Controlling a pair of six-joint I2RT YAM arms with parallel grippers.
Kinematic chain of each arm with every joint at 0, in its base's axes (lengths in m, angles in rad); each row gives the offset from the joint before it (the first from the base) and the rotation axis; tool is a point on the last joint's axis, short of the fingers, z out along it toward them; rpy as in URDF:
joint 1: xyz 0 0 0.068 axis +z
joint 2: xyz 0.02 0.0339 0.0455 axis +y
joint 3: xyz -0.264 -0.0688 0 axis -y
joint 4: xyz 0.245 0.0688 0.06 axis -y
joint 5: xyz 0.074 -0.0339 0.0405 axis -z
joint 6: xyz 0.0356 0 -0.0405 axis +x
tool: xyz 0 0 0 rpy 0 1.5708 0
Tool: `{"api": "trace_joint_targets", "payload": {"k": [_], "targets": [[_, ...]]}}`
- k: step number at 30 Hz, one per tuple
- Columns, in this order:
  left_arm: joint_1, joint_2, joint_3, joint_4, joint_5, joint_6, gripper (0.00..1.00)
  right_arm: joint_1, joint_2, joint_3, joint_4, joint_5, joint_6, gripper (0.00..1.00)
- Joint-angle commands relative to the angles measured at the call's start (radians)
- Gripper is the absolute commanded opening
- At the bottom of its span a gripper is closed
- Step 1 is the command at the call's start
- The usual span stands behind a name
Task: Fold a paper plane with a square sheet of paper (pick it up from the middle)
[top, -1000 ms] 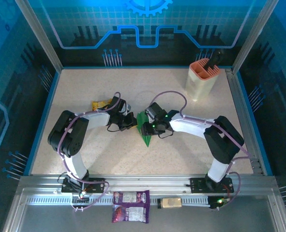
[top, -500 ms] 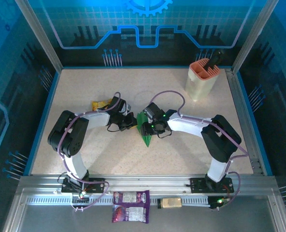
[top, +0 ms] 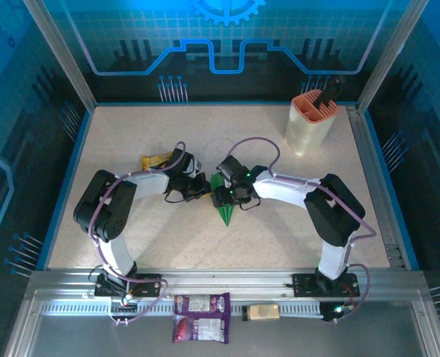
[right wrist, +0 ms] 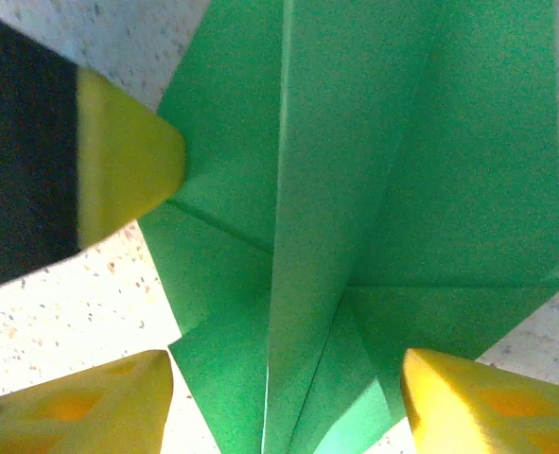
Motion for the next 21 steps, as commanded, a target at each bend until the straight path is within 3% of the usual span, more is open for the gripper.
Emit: {"api": "trace_joint_targets", "payload": {"k": [1,11,21], "targets": [[0.006,-0.014,0.015,-0.019,0.027,-0.009,0.05,0.022,0.014,0.023,-0.06,-0.005,0.012,0.67],[0.006,-0.013,0.018,-0.02,0.028,-0.007,0.04,0.049,0.03,0.049,-0.069,-0.035,0.045,0.65],[0.006,-0.024,0.014,-0.025,0.037,-0.004,0.04,0.056,0.083,0.102,-0.132,0.026,0.068,0.54]]}}
